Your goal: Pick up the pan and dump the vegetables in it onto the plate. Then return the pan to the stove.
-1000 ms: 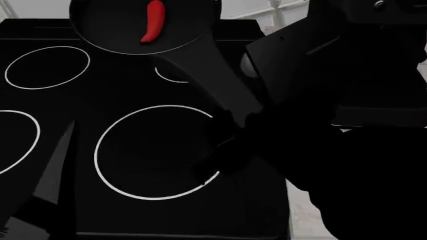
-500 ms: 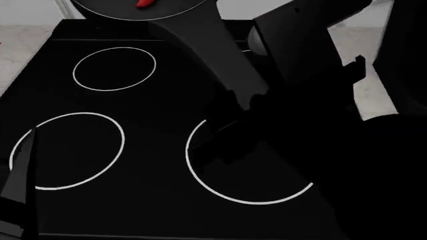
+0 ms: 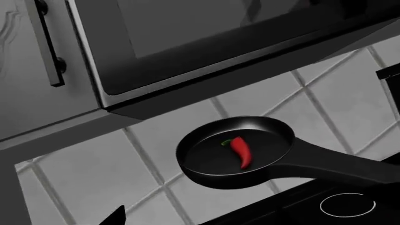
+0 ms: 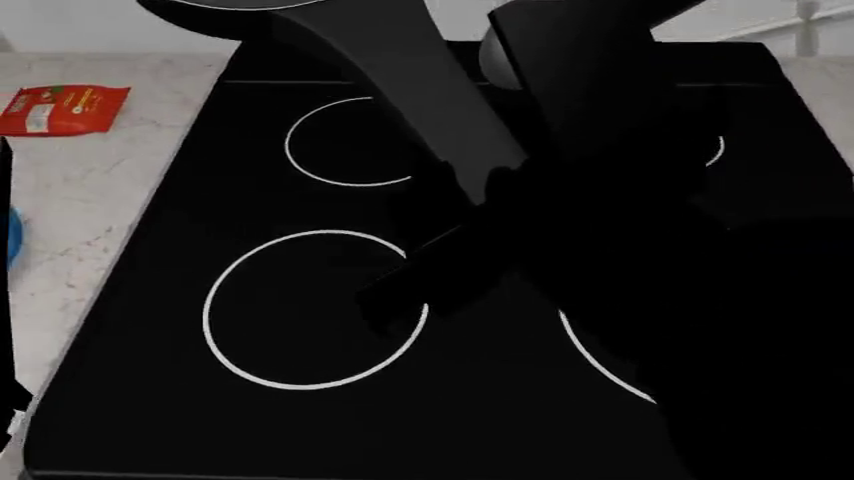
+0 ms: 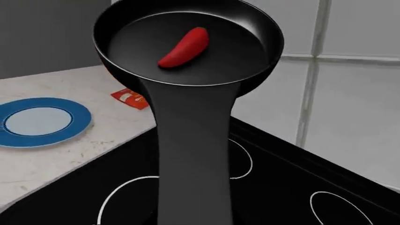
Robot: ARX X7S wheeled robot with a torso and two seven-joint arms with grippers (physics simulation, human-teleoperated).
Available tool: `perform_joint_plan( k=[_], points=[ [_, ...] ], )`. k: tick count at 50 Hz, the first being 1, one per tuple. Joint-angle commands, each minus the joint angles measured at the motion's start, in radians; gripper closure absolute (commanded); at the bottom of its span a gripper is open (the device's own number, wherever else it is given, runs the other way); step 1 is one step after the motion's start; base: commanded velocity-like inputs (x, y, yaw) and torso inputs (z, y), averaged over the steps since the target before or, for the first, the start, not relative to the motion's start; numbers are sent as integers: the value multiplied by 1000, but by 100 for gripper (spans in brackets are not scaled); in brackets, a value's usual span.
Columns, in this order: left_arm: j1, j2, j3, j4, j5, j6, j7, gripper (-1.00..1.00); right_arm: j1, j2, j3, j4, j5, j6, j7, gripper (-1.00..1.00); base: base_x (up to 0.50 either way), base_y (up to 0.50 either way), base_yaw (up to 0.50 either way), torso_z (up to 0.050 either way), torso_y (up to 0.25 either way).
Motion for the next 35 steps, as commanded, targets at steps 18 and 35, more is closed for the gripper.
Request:
perform_joint_plan(
  k=[18, 35],
  points=[
    [-4, 38, 101, 0, 75, 69, -23, -100, 34, 2, 9, -22, -5, -1, 6, 100, 15, 500, 0, 0, 1],
    [-4, 43, 157, 0, 126, 104, -34, -100, 29, 9, 2, -27, -6, -10, 14, 100, 16, 500, 0, 0, 1]
  ],
)
